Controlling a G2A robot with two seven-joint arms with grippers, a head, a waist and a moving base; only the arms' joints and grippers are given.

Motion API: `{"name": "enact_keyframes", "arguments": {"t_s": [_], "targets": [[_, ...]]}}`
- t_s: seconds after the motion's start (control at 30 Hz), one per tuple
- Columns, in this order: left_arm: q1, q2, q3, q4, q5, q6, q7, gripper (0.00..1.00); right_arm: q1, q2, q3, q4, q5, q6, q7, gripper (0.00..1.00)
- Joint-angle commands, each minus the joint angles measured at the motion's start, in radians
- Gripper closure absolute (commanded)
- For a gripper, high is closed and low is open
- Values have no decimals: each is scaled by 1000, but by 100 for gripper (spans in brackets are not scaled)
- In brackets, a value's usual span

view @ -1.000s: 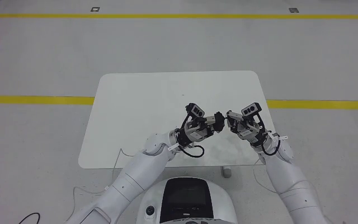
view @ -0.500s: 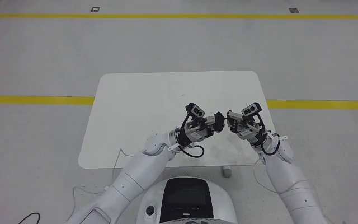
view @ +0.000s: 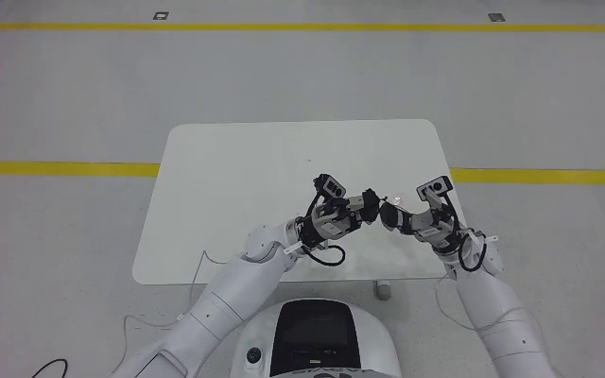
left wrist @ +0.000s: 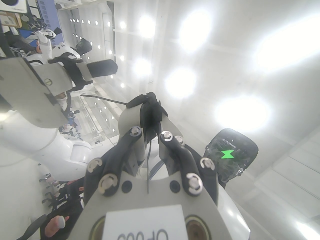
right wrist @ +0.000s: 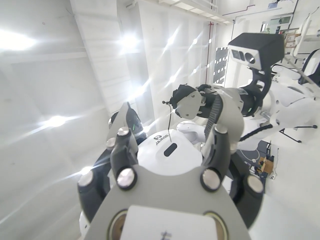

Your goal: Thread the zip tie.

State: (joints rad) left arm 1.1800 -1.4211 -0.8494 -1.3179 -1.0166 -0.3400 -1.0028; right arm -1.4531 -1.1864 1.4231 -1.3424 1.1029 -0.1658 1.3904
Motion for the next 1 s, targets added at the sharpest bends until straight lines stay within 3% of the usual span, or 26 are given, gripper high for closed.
{"name": "enact_keyframes", "arguments": {"t_s": [0.0, 0.07, 0.2, 0.4, 0.77, 0.97], "targets": [[0, 0, 0, 0, 0, 0, 0, 100, -6, 1, -3, -18, 4, -2, 0, 42], [0, 0, 0, 0, 0, 0, 0, 100, -9, 2, -4, -26, 2, -3, 0, 51], [0, 0, 0, 0, 0, 0, 0, 100, -5, 3, -11, -31, 4, -3, 0, 56], [0, 0, 0, 0, 0, 0, 0, 100, -3, 5, -21, -41, 14, 4, 0, 74], [0, 0, 0, 0, 0, 0, 0, 100, -3, 13, -22, -41, 22, 13, 0, 86], [0, 0, 0, 0, 0, 0, 0, 100, -1, 18, -23, -43, 15, 6, 0, 86]]}}
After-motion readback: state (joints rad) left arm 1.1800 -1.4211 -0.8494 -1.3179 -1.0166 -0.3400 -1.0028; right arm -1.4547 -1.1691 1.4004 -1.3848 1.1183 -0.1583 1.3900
